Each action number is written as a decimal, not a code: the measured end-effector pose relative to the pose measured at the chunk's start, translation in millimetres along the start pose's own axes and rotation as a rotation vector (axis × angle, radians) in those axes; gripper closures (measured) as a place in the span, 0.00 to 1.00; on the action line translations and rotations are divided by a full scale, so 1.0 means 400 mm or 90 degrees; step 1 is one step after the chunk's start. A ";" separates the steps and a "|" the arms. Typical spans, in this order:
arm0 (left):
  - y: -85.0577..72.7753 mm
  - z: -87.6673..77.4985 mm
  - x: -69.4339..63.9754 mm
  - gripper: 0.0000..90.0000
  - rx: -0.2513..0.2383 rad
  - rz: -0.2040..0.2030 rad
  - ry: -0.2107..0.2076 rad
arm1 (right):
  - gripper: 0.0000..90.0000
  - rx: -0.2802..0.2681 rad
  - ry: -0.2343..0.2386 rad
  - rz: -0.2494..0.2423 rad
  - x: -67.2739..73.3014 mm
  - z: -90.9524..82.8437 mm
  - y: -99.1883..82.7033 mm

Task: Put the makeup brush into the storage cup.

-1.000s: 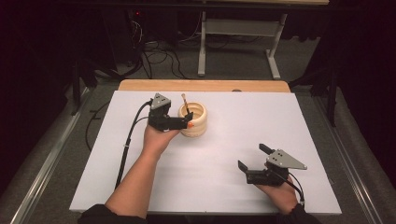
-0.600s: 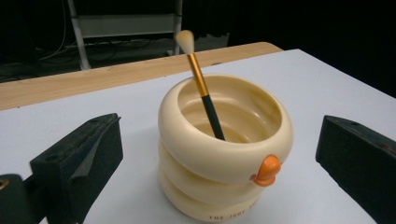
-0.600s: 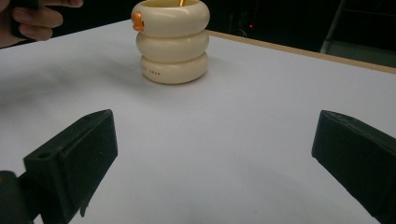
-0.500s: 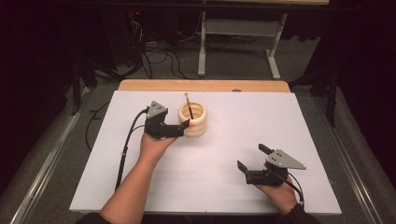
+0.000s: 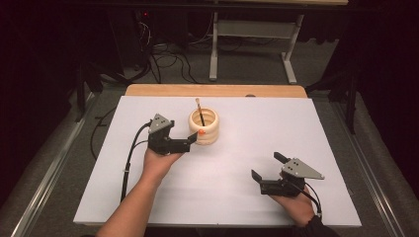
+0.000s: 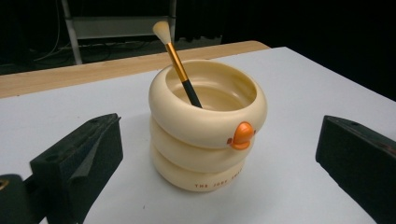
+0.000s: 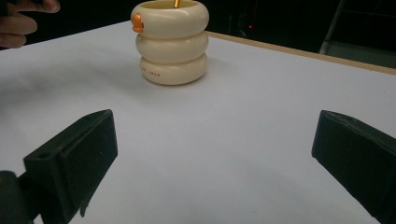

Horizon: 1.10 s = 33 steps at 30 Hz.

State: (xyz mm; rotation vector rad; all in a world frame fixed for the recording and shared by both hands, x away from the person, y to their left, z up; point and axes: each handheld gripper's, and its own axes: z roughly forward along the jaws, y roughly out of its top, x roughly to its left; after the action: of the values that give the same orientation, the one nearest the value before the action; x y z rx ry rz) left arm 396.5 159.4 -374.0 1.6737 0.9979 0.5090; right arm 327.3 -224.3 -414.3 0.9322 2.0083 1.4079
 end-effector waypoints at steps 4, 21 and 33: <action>-0.014 -0.019 -0.005 0.01 -0.002 0.007 -0.004 | 0.02 0.002 0.000 0.003 0.002 0.000 0.000; -0.081 -0.100 -0.039 0.01 -0.009 0.045 -0.014 | 0.02 -0.001 0.001 0.003 0.001 -0.001 0.001; -0.144 -0.159 -0.046 0.01 0.010 0.057 -0.014 | 0.02 -0.001 0.000 0.003 0.002 -0.001 0.001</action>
State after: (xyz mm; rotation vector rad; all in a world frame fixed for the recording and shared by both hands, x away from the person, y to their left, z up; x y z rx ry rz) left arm 318.0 185.2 -403.6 1.7410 0.9162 0.5416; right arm 326.8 -223.9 -413.9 0.9361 2.0056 1.4122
